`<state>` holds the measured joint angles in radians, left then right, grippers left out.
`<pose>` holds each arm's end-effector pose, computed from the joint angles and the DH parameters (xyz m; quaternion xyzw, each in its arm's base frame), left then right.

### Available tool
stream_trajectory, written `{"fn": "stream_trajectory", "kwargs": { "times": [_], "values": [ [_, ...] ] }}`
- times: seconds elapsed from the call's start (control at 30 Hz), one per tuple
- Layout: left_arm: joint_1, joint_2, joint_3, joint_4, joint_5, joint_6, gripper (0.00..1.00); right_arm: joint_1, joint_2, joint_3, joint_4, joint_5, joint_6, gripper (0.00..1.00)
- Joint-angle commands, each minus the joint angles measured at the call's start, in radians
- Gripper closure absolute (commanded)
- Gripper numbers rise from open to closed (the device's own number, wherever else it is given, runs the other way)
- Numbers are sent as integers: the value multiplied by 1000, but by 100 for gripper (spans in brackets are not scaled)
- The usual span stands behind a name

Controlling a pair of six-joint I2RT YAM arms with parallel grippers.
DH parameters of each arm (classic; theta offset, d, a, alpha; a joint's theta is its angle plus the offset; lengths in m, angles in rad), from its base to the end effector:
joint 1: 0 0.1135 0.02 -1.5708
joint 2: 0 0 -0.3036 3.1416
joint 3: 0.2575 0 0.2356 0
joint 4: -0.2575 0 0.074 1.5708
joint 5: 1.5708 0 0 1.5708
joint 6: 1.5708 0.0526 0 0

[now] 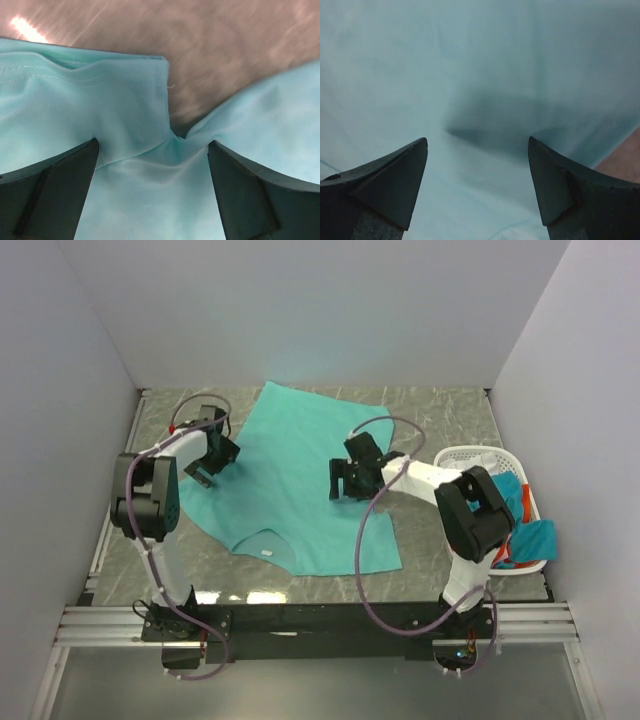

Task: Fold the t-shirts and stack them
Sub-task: Flatten the tshirt out

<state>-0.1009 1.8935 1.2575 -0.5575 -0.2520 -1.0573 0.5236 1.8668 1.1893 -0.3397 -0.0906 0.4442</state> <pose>0.3806 -0.0254 0.1982 -0.4694 0.8543 0.0015 0.2233 0.3355 0.1992 0.2003 -0.0505 0.9597 0.1656 0.2214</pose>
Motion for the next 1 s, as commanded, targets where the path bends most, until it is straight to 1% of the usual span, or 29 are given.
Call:
{"fn": "stream_trajectory", "kwargs": {
  "times": [0.0,0.03,0.1,0.13,0.17,0.2,0.23,0.27,0.3,0.33,0.37,0.43,0.5,0.57,0.63,0.67,0.7,0.73,0.77,0.8,0.83,0.87,0.9,0.93,0.97],
  "values": [
    [-29,157,51,-98,-44,-14,1,85,-89,-155,-8,37,40,12],
    [-39,170,68,-91,-32,-3,1,139,-109,-189,-9,61,53,12],
    [-52,222,133,-96,2,11,0,197,-162,-268,-13,58,120,12],
    [-59,242,208,-122,5,5,0,228,-179,-292,-4,39,135,12],
    [-72,275,239,-157,5,-1,0,296,-196,-321,8,4,174,12],
    [-83,283,261,-145,-6,0,0,329,-219,-327,17,-21,186,12],
    [-94,292,293,-130,-3,8,1,363,-227,-326,25,-41,194,12],
    [-106,323,313,-121,14,14,1,434,-231,-306,33,-69,202,12],
    [-108,344,336,-107,34,25,0,466,-232,-289,34,-77,194,12],
    [-109,369,392,-113,66,23,1,499,-225,-271,27,-80,185,12],
    [-111,418,423,-117,78,28,0,550,-221,-232,25,-80,177,12],
    [-114,458,497,-124,109,39,1,587,-202,-192,5,-67,145,12],
    [-118,493,534,-114,134,62,0,604,-205,-149,-30,-28,137,12],
    [-126,483,559,-81,164,83,1,602,-224,-125,-47,-15,126,12],
    [-132,452,562,-20,195,123,1,599,-268,-105,-54,31,99,12],
    [-140,419,568,-18,201,134,1,592,-287,-85,-73,55,93,12],
    [-146,400,577,-31,185,140,1,579,-328,-76,-85,77,93,11],
    [-151,377,585,-50,160,148,1,537,-351,-74,-94,89,99,10],
    [-157,322,577,-88,104,148,1,505,-398,-88,-91,89,100,9],
    [-158,290,563,-100,85,142,1,460,-420,-98,-87,85,99,8],
    [-158,254,500,-101,71,135,1,369,-437,-111,-81,42,103,8],
    [-158,175,458,-93,60,129,0,313,-463,-128,-76,32,97,8],
    [-158,132,410,-84,45,117,0,270,-469,-137,-68,37,87,7],
    [-163,87,293,-68,36,106,1,228,-471,-141,-58,48,61,7],
    [-169,-1,222,-23,31,100,1,142,-450,-142,-55,77,50,7]
  ]
}}
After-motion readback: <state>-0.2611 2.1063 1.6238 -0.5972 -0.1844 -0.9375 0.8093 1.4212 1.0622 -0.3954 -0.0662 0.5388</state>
